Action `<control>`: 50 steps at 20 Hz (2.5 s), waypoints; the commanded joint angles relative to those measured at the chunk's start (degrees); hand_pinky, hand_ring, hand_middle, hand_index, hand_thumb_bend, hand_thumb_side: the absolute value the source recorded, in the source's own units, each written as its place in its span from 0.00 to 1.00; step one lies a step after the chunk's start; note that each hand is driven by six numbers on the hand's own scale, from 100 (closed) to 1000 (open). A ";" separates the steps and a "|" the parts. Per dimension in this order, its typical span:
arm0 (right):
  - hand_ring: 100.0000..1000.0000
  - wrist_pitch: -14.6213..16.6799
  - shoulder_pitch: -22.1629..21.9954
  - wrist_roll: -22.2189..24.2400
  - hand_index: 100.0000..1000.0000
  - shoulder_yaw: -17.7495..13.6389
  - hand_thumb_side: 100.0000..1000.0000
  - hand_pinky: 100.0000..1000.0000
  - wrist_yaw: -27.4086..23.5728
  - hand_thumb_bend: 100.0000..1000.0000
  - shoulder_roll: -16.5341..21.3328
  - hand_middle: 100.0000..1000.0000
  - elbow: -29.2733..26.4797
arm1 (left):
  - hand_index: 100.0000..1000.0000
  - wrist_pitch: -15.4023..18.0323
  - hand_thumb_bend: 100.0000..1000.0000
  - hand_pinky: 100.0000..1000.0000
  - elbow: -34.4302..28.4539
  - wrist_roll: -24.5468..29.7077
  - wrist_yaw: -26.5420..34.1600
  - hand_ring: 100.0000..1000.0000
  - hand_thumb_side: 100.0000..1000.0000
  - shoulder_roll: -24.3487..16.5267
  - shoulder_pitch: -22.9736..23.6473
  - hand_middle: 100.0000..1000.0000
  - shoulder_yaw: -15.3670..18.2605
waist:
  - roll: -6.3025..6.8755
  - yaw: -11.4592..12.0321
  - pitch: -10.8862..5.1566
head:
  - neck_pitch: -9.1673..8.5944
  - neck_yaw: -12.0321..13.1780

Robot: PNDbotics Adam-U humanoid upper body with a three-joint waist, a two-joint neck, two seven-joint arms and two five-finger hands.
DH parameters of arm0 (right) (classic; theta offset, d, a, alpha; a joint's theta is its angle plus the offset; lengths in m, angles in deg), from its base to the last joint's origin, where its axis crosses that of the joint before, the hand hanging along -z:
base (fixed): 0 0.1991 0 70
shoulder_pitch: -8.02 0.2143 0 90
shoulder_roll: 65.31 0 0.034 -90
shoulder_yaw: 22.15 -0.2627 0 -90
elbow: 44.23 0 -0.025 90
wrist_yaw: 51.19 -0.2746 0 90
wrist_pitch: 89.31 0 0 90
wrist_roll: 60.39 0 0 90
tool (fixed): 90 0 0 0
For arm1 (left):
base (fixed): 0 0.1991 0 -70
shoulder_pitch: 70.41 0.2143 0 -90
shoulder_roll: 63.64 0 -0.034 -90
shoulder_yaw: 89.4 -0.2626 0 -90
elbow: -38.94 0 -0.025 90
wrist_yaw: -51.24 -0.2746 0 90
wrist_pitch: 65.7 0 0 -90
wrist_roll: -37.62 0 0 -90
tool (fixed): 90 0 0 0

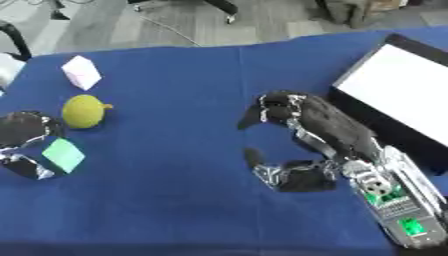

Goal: Pick up the objects with one hand, pass them to the other hand, and then place them into the box on the other side of the table.

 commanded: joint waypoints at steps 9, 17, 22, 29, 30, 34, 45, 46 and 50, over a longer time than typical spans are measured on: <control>0.67 0.19 0.51 0.19 0.67 -0.25 0.27 0.73 -0.16 0.00 0.04 0.58 -0.42 | 0.42 -1.17 0.08 0.69 -2.38 -5.21 5.25 0.41 0.20 -1.55 -0.71 0.34 1.56 | -0.05 0.14 -0.53 | -0.15 0.04; 0.69 0.64 1.36 -1.39 0.68 -0.34 0.10 0.73 0.92 0.00 0.44 0.61 -1.54 | 0.40 1.80 0.00 0.68 -12.01 -6.01 13.44 0.40 0.16 -0.12 0.43 0.34 1.71 | -0.19 0.47 -0.63 | -0.15 0.05; 0.73 1.36 2.94 -3.12 0.76 -0.06 0.00 0.75 2.90 0.00 0.98 0.68 -2.09 | 0.39 3.10 0.00 0.67 -16.53 -6.71 18.57 0.39 0.16 1.97 1.46 0.34 0.62 | -0.27 0.56 -0.69 | -0.15 0.01; 0.82 2.85 7.07 -4.60 0.89 0.96 0.00 0.79 6.80 0.00 2.17 0.80 -2.12 | 0.38 4.18 0.00 0.66 -18.32 -5.68 25.17 0.38 0.17 6.63 1.65 0.35 -3.03 | -0.39 0.64 -0.82 | -0.15 -0.01; 0.83 3.05 7.57 -4.75 0.90 1.13 0.00 0.80 7.35 0.00 2.32 0.81 -2.12 | 0.38 4.11 0.00 0.66 -18.54 -5.11 26.02 0.38 0.17 7.22 1.47 0.35 -3.71 | -0.41 0.66 -0.83 | -0.15 0.02; 0.88 3.45 8.93 -5.31 0.95 1.66 0.00 0.83 9.39 0.00 2.71 0.88 -2.12 | 0.38 -0.58 0.00 0.65 -22.85 5.81 46.63 0.38 0.17 8.01 -0.58 0.35 -8.02 | -0.54 0.61 -0.91 | -0.15 0.17; 0.90 4.12 9.36 -5.75 0.97 2.32 0.00 0.85 14.68 0.23 2.68 0.92 -2.12 | 0.38 -18.98 0.00 0.64 -34.87 26.10 78.16 0.38 0.19 11.24 -6.57 0.35 -11.22 | -0.92 0.21 -0.96 | -0.15 0.66; 0.90 4.14 9.34 -5.74 0.97 2.36 0.00 0.85 14.90 0.26 2.65 0.92 -2.12 | 0.38 -19.68 0.00 0.64 -35.04 26.51 79.30 0.38 0.19 11.47 -6.83 0.35 -11.20 | -0.91 0.18 -0.96 | -0.15 0.64; 0.90 4.49 9.36 -6.08 0.97 2.40 0.00 0.86 16.36 0.34 2.45 0.92 -2.12 | 0.38 -21.59 0.00 0.64 -35.55 28.22 82.65 0.37 0.20 12.25 -7.34 0.35 -11.69 | -0.82 0.03 -0.97 | -0.15 0.54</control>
